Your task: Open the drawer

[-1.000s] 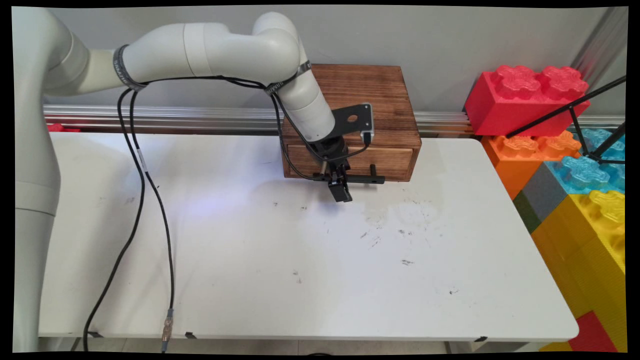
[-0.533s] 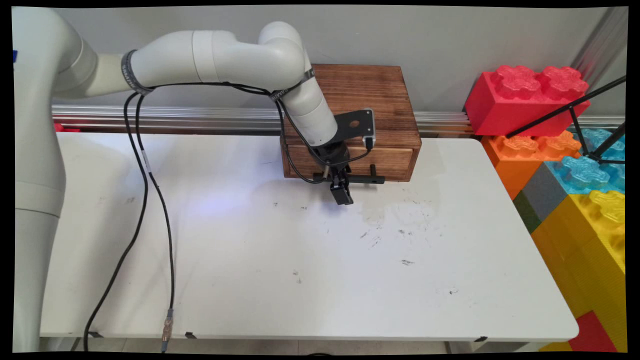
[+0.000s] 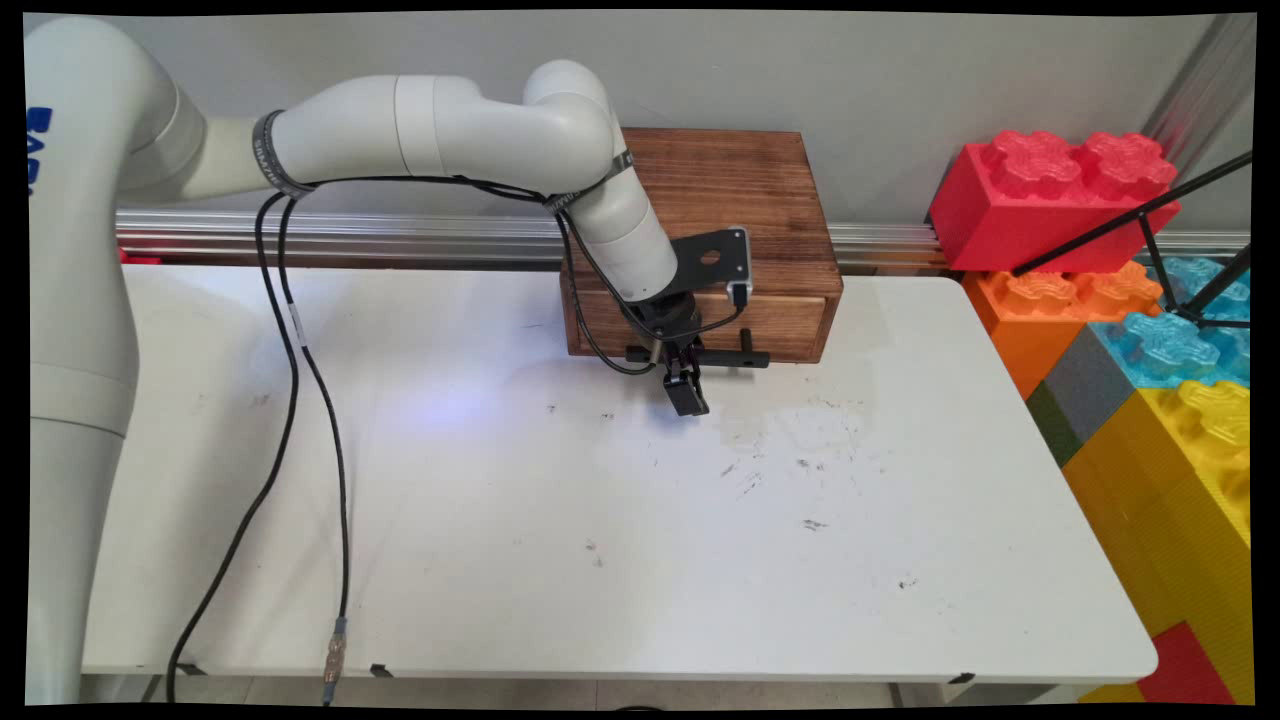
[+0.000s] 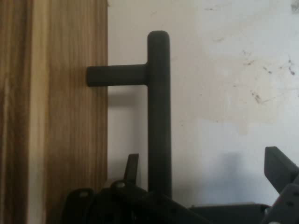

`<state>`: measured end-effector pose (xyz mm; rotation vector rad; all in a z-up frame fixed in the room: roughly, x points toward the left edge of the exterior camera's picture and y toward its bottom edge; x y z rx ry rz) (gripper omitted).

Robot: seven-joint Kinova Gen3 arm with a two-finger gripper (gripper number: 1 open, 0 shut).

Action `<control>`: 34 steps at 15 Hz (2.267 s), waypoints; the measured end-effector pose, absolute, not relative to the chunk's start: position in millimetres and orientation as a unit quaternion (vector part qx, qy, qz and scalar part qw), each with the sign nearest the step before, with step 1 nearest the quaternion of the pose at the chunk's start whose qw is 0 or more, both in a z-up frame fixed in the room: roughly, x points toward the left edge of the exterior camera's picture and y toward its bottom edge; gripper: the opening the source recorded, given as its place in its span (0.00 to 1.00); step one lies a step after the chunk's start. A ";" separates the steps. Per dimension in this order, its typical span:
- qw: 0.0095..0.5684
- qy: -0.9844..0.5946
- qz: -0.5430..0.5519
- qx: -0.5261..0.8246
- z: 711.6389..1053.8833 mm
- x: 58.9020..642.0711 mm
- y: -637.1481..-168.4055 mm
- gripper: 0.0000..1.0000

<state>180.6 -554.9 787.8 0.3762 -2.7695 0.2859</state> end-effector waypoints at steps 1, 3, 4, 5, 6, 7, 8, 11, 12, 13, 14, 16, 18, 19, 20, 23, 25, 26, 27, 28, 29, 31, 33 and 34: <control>0.166 -0.972 0.100 0.132 787.1 180.5 -554.4 1.00; 0.167 -0.972 0.096 0.134 785.3 179.8 -550.7 1.00; 0.169 -0.972 0.093 0.135 784.5 179.6 -547.8 1.00; 0.171 -0.972 0.091 0.136 784.1 178.8 -544.5 1.00; 0.173 -0.971 0.089 0.137 784.0 178.4 -541.6 1.00; 0.175 -0.971 0.087 0.138 784.2 178.1 -537.7 1.00; 0.178 -0.970 0.084 0.140 784.6 177.7 -533.5 1.00; 0.184 -0.969 0.079 0.144 785.9 177.1 -523.1 1.00; 0.187 -0.969 0.077 0.145 786.2 176.7 -520.1 1.00; 0.190 -0.968 0.075 0.147 787.0 175.9 -515.4 1.00; 0.194 -0.967 0.072 0.149 787.8 175.1 -509.7 1.00; 0.201 -0.965 0.069 0.151 789.0 173.5 -498.9 1.00; 0.205 -0.965 0.065 0.153 789.5 172.3 -487.5 1.00; 0.207 -0.964 0.063 0.153 789.6 171.8 -482.7 1.00; 0.209 -0.964 0.061 0.153 789.7 171.1 -477.4 1.00; 0.212 -0.964 0.058 0.152 787.7 170.3 -461.4 1.00; 0.213 -0.964 0.055 0.150 785.6 169.4 -450.5 1.00; 0.214 -0.964 0.054 0.150 785.0 169.0 -446.6 1.00; 0.215 -0.964 0.052 0.149 784.2 168.5 -442.0 1.00; 0.216 -0.964 0.051 0.148 783.6 168.0 -438.7 1.00; 0.217 -0.964 0.050 0.147 783.0 167.0 -433.8 1.00; 0.219 -0.964 0.047 0.145 781.9 165.1 -425.9 1.00; 0.222 -0.963 0.045 0.143 780.9 162.0 -415.4 1.00; 0.223 -0.963 0.043 0.142 780.6 160.7 -411.1 1.00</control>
